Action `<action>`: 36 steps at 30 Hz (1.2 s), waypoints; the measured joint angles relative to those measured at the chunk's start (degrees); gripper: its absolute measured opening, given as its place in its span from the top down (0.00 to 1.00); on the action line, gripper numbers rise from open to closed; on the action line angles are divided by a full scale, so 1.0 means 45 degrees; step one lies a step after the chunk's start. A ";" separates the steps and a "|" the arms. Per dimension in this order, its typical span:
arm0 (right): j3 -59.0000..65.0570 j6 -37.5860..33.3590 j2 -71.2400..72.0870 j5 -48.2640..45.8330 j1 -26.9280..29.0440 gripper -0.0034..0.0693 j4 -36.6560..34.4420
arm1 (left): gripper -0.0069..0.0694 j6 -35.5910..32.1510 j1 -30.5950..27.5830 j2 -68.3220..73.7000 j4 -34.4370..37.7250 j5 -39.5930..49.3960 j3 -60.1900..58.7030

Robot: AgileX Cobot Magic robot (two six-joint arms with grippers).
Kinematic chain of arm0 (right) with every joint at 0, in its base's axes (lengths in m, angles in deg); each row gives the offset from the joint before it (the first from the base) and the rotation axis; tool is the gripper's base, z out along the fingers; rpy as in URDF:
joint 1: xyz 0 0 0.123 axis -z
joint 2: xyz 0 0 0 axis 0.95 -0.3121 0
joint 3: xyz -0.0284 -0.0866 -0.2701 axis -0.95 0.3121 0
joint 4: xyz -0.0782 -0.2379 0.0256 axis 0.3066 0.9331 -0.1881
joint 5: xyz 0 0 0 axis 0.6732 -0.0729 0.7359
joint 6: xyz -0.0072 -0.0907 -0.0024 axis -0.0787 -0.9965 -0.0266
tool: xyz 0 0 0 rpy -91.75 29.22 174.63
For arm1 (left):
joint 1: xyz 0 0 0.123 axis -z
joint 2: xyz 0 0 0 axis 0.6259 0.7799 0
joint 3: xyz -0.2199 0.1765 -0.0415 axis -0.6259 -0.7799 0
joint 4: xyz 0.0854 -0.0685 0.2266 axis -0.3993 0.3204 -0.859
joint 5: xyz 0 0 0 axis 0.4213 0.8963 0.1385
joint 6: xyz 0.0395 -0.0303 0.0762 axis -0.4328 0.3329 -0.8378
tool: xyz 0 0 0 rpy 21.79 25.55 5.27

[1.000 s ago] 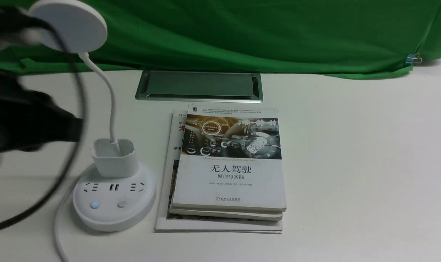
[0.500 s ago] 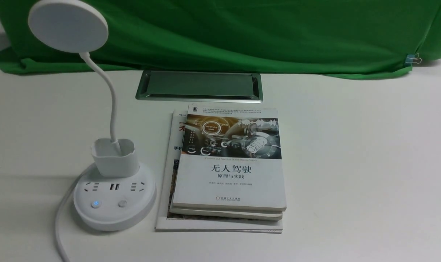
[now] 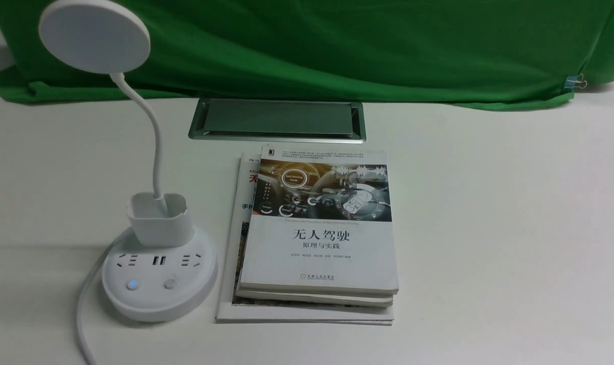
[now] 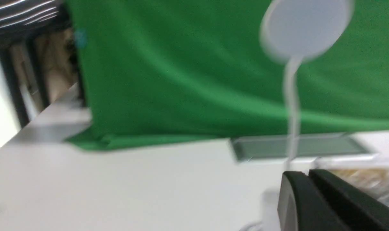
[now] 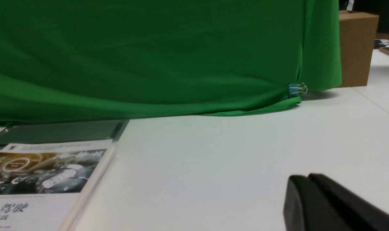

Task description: Turn off the desk lamp on the white desktop by hand.

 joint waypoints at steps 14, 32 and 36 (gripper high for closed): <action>0.0000 0.0000 0.0000 0.0014 0.0000 0.90 0.0000 | 0.89 0.0081 -0.0913 -0.0134 -0.0195 0.0618 -0.1567; 0.0000 0.0000 0.0000 0.0014 0.0000 0.90 0.0000 | 0.89 0.0129 -0.0913 -0.0134 -0.0195 0.0568 -0.1567; 0.0000 0.0000 0.0000 0.0014 0.0000 0.90 0.0000 | 0.89 0.0129 -0.0913 -0.0134 -0.0195 0.0568 -0.1567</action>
